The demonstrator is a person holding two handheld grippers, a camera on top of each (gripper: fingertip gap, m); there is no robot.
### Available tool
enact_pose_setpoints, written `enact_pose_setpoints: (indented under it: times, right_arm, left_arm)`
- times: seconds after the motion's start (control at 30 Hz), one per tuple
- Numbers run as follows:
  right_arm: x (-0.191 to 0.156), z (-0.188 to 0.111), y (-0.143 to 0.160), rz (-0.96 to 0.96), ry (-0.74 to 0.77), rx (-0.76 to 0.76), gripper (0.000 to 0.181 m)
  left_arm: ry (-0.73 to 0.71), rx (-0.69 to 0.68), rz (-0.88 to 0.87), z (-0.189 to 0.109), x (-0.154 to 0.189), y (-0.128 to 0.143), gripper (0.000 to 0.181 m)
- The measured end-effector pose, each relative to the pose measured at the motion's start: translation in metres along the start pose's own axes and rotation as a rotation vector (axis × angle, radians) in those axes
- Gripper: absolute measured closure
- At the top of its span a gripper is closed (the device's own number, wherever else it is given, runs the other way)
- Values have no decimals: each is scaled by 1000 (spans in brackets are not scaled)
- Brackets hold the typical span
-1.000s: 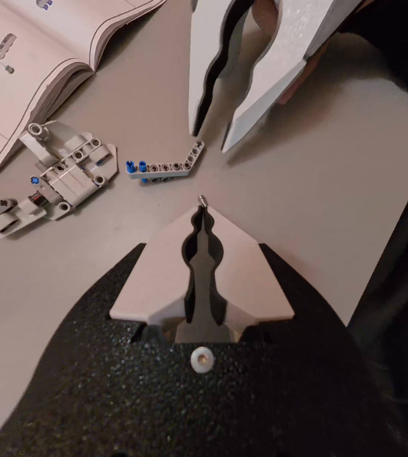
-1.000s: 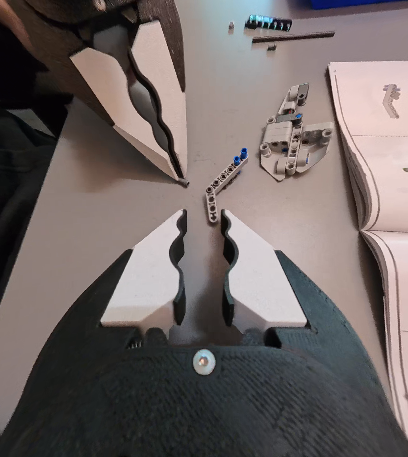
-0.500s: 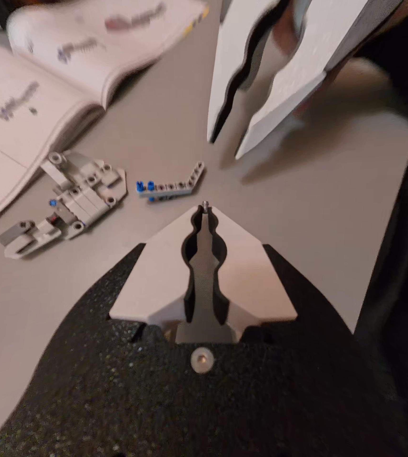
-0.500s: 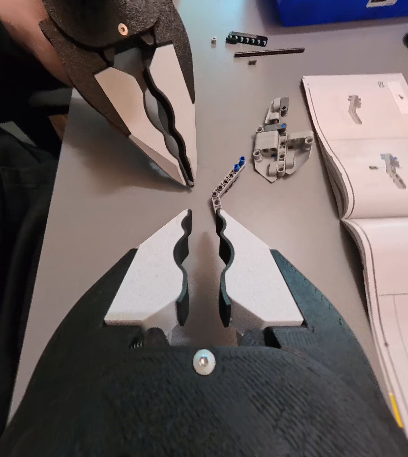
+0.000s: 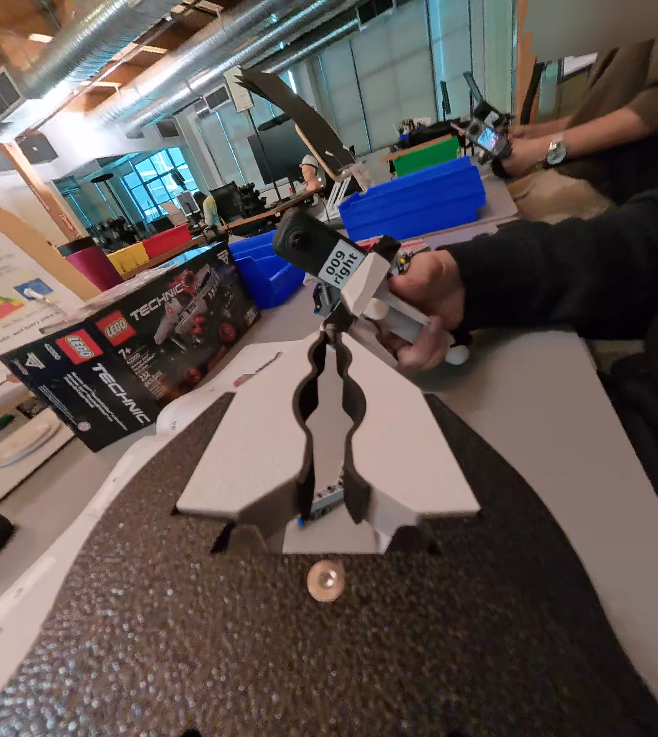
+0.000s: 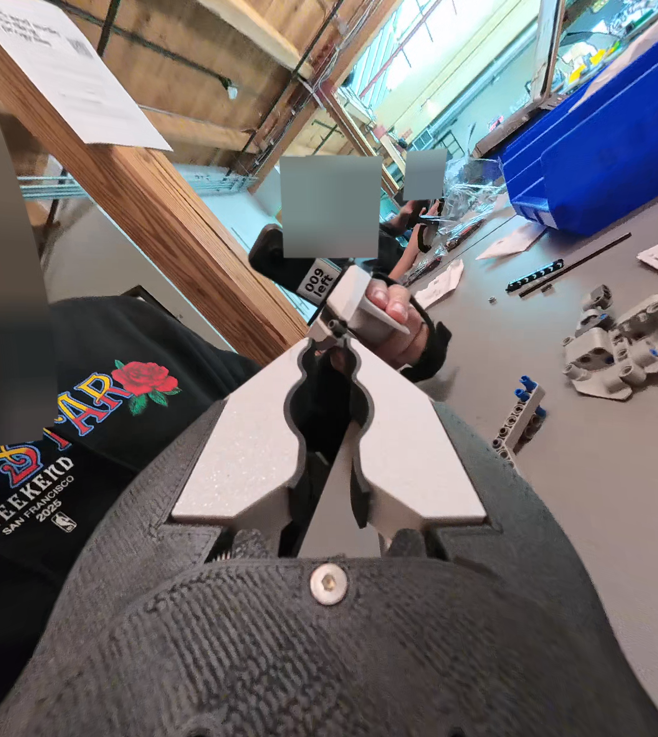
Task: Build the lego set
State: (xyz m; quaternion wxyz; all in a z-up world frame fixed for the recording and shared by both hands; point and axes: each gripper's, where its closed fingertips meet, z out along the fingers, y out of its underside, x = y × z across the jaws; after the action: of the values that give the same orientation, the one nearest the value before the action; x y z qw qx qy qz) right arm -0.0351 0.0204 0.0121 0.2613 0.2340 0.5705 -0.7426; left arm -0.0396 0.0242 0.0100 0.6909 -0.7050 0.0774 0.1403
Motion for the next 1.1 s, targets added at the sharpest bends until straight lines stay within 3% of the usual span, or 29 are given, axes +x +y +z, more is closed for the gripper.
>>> enact_pose_setpoints:
  times: [0.23,0.33,0.5,0.63,0.8,0.9,1.0,1.1]
  right_arm:
    - [-14,6,-3,196,-176,79,158]
    - [-19,5,-8,263,-244,130,164]
    - [-15,5,-8,309,-235,153,172]
    - [-10,4,-9,201,-156,153,173]
    - [5,1,-17,-287,212,57,173]
    - [13,-10,-32,-680,484,-4,173]
    - [10,-18,-43,-1128,696,-45,173]
    - [10,-12,-34,-1362,757,-127,173]
  left_arm:
    - [49,44,107,4,7,-14,180]
    - [50,51,150,5,8,-16,180]
    - [32,19,257,6,7,-15,180]
    - [-10,-69,312,6,0,-8,179]
    - [-168,-284,439,4,-19,6,166]
    - [-172,-341,243,2,-18,16,164]
    - [-127,-142,-244,6,-15,-5,164]
    - [-84,-51,-652,6,-23,-11,167]
